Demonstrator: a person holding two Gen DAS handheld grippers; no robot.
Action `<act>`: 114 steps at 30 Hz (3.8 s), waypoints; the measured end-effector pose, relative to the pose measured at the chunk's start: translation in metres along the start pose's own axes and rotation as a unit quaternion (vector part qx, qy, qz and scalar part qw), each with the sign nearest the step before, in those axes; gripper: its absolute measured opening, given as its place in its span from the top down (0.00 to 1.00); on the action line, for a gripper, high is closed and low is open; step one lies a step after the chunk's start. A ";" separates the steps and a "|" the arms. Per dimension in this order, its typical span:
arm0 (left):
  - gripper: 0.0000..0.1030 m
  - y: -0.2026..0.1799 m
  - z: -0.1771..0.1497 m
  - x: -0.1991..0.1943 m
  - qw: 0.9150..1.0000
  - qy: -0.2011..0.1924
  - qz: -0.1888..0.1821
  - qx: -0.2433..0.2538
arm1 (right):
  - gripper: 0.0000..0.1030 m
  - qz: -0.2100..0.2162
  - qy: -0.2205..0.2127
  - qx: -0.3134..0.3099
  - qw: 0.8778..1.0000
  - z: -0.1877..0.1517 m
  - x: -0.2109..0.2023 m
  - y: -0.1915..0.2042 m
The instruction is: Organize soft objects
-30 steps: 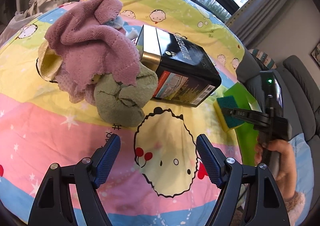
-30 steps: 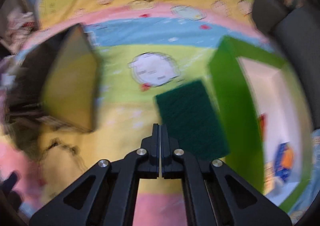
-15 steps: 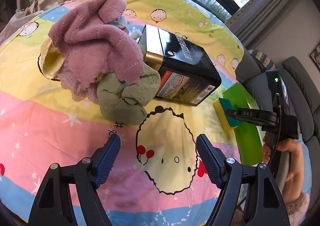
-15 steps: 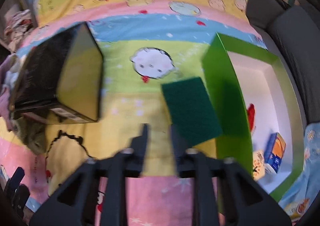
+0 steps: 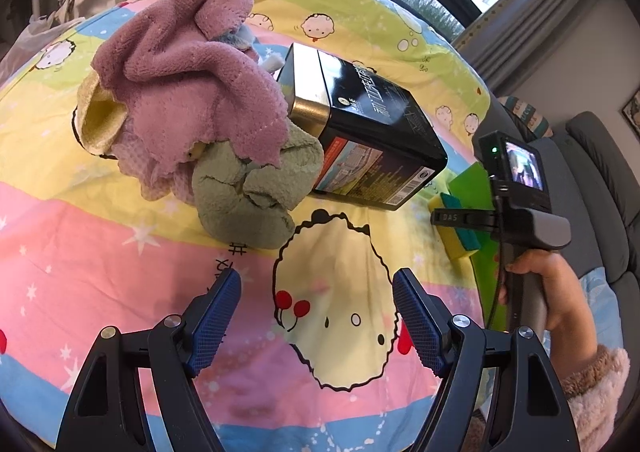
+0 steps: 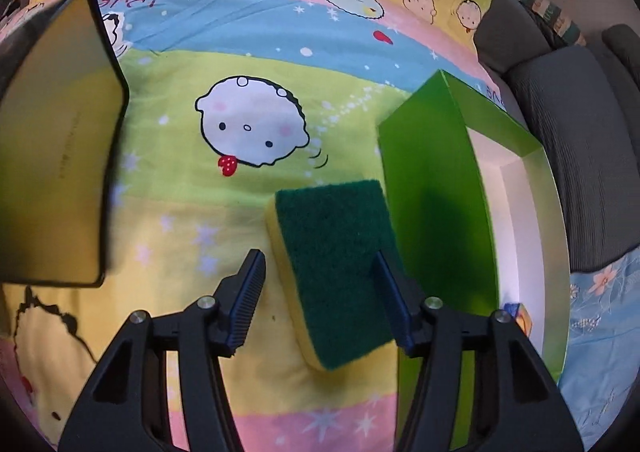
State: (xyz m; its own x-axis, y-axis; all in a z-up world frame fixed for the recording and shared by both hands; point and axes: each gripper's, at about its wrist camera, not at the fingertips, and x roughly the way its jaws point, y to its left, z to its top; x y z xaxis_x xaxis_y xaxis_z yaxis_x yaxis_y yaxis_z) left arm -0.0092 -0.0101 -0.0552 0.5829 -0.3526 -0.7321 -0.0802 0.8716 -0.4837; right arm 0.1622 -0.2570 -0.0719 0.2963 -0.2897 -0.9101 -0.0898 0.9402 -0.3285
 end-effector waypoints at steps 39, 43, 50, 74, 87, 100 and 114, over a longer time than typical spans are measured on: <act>0.24 0.026 0.005 -0.008 0.999 0.016 -0.012 -0.037 | 0.31 0.378 -0.026 -0.002 0.925 -0.067 -0.096 0.056; 0.24 0.019 0.001 -0.002 0.999 0.035 -0.029 -0.020 | 0.28 0.427 -0.011 0.048 0.903 -0.073 -0.079 0.051; 0.24 -0.001 -0.009 0.017 0.997 0.065 -0.033 0.013 | 0.27 0.470 -0.001 0.088 0.878 -0.090 -0.061 0.057; 0.57 -0.049 -0.015 -0.016 0.992 -0.042 -0.054 0.107 | 0.53 0.481 -0.098 0.093 0.866 -0.111 -0.103 0.032; 0.57 -0.104 0.011 -0.068 0.968 -0.143 -0.114 0.172 | 0.53 0.439 -0.235 0.090 0.862 -0.109 -0.182 -0.016; 0.57 -0.197 0.023 -0.047 0.938 -0.166 -0.160 0.258 | 0.51 0.379 -0.311 0.156 0.858 -0.104 -0.188 -0.106; 0.58 -0.279 0.009 0.042 0.922 -0.062 -0.201 0.326 | 0.50 0.343 -0.280 0.296 0.846 -0.124 -0.113 -0.195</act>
State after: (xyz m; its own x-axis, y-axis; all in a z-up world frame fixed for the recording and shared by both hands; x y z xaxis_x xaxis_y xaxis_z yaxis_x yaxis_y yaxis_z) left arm 0.0445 -0.2649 0.0536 0.5507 -0.6848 -0.4773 0.6415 0.7131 -0.2830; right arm 0.0286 -0.4299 0.0641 0.7862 0.3357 -0.5188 0.0193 0.8258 0.5636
